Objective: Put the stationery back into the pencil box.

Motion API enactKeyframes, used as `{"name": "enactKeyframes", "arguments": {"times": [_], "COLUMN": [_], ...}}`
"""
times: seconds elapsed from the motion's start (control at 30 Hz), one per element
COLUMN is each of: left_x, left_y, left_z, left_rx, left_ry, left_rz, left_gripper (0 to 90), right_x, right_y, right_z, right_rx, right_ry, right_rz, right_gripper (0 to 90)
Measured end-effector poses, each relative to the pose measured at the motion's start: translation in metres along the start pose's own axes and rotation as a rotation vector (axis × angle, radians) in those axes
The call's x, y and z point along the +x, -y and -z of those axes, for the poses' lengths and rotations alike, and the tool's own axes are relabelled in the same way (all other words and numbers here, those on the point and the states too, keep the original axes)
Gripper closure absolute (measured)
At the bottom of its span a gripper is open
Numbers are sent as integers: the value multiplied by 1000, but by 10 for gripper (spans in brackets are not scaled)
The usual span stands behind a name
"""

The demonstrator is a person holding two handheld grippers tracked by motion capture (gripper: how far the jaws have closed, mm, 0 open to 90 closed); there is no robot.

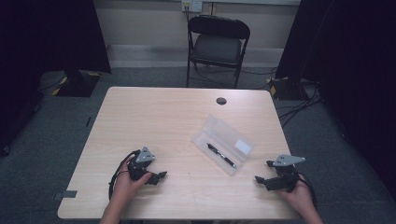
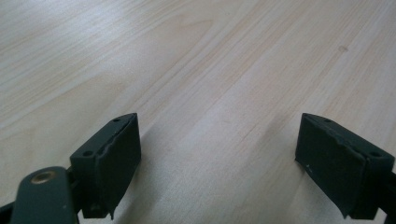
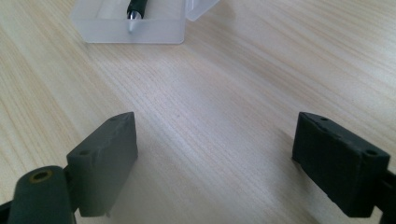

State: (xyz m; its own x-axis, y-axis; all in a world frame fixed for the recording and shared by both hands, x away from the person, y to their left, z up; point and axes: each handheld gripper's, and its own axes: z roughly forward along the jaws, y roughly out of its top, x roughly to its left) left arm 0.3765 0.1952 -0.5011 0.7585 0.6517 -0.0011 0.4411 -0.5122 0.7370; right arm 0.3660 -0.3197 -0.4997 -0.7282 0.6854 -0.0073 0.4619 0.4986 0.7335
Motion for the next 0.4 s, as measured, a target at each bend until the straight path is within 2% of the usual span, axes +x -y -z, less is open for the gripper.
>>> {"name": "enactKeyframes", "arguments": {"times": [0.4], "left_x": [0], "left_y": [0], "left_z": [0], "left_rx": [-1], "left_ry": [2], "left_rz": [1], "left_gripper": [140], "right_x": [1], "right_y": [-2], "right_z": [-1], "right_rx": [5], "right_ry": [10], "right_rz": [-15], "right_gripper": [138]}}
